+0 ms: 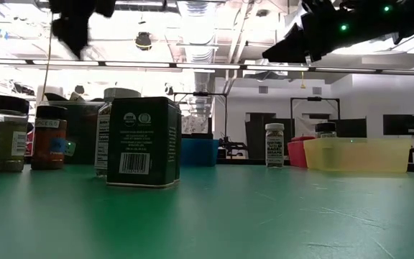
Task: Sort spices by type
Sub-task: Put the black seasoning from the middle left into the yellow bin
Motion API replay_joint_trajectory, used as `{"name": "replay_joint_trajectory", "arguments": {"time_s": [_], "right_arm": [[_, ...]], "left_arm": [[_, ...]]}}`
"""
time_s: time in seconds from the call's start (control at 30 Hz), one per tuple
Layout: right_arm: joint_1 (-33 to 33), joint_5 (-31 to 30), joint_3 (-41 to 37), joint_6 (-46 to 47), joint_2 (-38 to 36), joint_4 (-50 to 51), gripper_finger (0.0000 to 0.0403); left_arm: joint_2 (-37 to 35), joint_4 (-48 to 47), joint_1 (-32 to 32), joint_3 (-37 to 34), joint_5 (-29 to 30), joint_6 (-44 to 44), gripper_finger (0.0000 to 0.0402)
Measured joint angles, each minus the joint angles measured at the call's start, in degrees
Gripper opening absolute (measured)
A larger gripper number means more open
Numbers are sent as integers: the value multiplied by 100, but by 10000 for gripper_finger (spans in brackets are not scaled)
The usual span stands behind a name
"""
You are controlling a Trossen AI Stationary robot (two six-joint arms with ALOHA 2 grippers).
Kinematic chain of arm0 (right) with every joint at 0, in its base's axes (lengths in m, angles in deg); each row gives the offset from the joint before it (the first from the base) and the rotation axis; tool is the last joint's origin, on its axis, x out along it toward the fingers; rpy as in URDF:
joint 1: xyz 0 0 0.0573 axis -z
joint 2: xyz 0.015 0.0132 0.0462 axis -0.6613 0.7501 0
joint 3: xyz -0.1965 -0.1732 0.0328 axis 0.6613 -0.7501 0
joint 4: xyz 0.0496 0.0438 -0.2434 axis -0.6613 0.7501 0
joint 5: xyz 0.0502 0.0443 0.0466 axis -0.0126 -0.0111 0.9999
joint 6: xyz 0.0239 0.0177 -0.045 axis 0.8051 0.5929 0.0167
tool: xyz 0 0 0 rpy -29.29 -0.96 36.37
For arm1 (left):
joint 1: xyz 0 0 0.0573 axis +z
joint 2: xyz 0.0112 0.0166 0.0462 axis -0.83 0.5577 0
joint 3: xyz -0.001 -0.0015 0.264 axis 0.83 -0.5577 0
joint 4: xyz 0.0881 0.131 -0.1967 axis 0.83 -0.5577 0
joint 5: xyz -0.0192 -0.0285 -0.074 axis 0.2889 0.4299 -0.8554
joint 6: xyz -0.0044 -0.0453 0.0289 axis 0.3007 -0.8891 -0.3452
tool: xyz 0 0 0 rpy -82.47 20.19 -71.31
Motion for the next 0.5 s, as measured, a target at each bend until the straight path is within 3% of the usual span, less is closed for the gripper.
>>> {"name": "replay_joint_trajectory", "arguments": {"time_s": [0.13, 0.3, 0.5], "right_arm": [[2, 32, 0, -24, 2, -61, 284], [-1, 42, 0, 15, 2, -56, 284], [-112, 83, 0, 127, 2, -34, 284]], "left_arm": [[653, -910, 56, -33, -221, -172, 306], [1189, -911, -65, -83, -320, -166, 306], [1330, -894, -245, -86, 174, -194, 306]]}}
